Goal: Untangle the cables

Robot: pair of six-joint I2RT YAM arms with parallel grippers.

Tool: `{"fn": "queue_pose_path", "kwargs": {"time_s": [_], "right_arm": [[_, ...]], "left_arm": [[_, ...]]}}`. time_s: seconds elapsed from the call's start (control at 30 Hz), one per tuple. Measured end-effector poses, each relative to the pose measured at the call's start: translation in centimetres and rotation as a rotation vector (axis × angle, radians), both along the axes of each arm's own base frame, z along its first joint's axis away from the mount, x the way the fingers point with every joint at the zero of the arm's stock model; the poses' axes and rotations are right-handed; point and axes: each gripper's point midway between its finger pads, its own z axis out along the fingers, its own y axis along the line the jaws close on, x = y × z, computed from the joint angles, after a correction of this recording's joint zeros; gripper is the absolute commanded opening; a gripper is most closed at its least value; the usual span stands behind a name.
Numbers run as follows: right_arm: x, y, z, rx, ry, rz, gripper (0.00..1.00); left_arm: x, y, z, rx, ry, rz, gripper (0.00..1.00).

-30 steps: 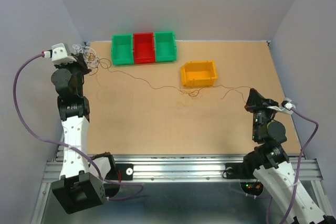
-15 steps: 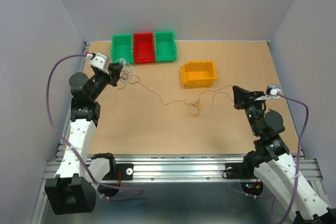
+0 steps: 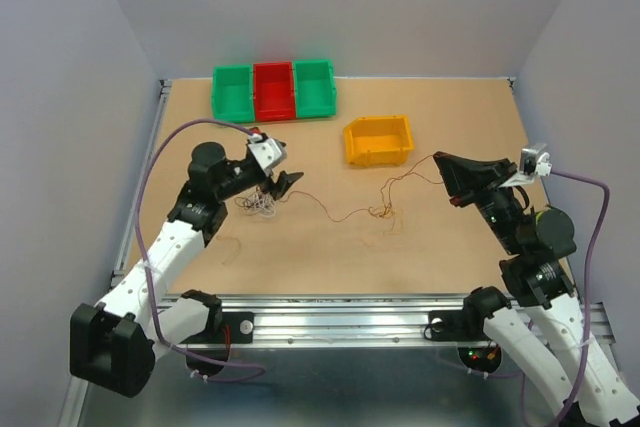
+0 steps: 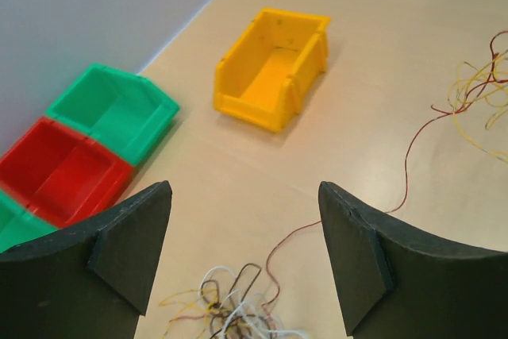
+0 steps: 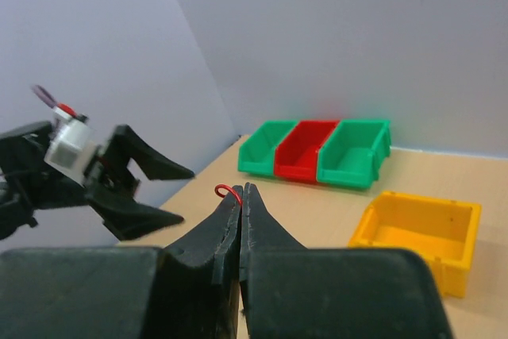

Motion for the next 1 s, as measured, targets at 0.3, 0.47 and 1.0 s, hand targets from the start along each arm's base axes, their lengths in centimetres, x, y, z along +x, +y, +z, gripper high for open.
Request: {"fn": "queue_pose_path", "kwargs": {"time_s": [0.3,0.47,1.0], "right_arm": [[0.3,1.0,2.2,-0.007,-0.017,0.046,0.01],[1.2,1.7,1.4,-0.017,0.018,0.066,0.01],[0.3,1.6,3.5,0.022,-0.055,0.083,0.01]], "left_arm": [[-1.6,-8.6,-7.7,0.119,0.117,-0.220,0.88],[-3.1,-12.6,-9.9,0.158,0.139,-0.305,0.88],[-3.6,-17.1,-13.7,0.231,0.167,-0.395,0.66]]}}
